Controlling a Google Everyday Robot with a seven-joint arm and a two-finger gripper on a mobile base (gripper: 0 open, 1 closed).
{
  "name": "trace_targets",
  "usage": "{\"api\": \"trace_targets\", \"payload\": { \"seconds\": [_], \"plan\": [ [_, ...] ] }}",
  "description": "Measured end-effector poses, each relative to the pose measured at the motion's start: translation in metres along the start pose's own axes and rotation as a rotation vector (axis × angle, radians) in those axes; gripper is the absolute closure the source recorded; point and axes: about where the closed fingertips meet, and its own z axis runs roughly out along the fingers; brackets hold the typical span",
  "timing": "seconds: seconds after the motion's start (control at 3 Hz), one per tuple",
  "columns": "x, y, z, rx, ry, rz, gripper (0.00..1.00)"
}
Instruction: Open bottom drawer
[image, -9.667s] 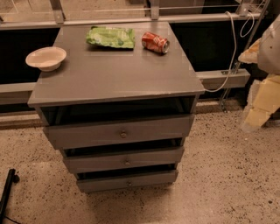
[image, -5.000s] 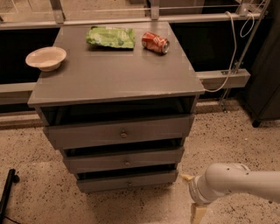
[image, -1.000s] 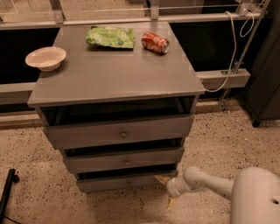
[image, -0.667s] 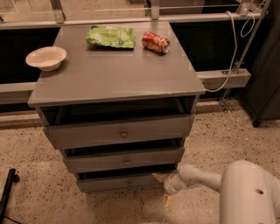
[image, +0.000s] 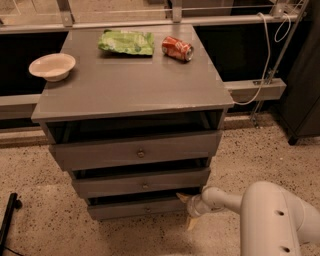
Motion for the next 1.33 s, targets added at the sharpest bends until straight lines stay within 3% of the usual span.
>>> {"api": "trace_targets", "payload": {
  "seconds": [0.33,1.0,1.33],
  "plan": [
    [0.012,-0.021,0.006,0.03,0.038,-0.003,0.0],
    [0.036,-0.034,0.023,0.052,0.071,0.031,0.0],
    [0.034,-0.036,0.031,0.033,0.068,0.035,0.19]
  ]
}}
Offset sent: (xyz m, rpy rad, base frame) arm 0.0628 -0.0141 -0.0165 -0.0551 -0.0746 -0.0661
